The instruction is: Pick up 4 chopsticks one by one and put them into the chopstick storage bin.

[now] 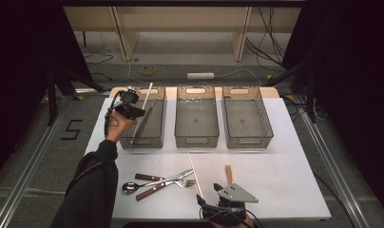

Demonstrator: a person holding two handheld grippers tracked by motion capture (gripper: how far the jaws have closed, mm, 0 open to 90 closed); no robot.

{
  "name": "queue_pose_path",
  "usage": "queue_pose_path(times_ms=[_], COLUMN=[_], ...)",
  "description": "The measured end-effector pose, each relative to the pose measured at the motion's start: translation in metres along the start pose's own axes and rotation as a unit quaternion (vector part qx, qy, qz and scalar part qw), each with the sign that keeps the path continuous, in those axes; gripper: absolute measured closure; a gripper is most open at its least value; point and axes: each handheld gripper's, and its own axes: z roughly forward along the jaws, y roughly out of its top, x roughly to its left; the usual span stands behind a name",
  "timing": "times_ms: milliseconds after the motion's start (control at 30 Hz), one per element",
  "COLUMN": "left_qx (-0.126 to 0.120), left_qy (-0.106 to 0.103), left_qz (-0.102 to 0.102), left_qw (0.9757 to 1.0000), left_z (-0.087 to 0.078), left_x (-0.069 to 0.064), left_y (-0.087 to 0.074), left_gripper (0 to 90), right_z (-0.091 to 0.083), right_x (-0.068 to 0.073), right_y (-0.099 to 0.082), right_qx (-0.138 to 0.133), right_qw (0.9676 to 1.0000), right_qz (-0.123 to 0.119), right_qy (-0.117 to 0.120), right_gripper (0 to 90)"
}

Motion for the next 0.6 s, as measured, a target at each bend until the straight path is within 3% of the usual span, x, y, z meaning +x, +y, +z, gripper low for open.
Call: queue_pose_path(times_ms=[167, 300, 433, 600], left_qx=[-0.009, -0.009, -0.012, -0.029], left_qy=[0.009, 0.0, -0.015, -0.032], left_qz=[-0.01, -0.013, -0.032, -0.036], left_qw=[0.9999, 0.9999, 0.9993, 0.9984], left_z=[-0.001, -0.007, -0.015, -0.032], left_x=[0.0, -0.001, -0.002, -0.007], left_y=[-0.001, -0.002, -0.005, -0.01], left_gripper=[73.1, 66.9, 56.3, 44.9], right_z=[0.0, 0.0, 0.0, 0.001], right_x=[0.0, 0.0, 0.001, 0.002], right_y=[0.0, 0.0, 0.0, -0.001], right_qx=[0.0, 0.0, 0.003, 0.004], right_qw=[1.0, 1.0, 1.0, 0.9999], right_qz=[0.001, 0.0, -0.001, -0.005], right_qy=[0.004, 0.003, 0.0, -0.009], right_gripper=[32.1, 32.1, 32.1, 32.3])
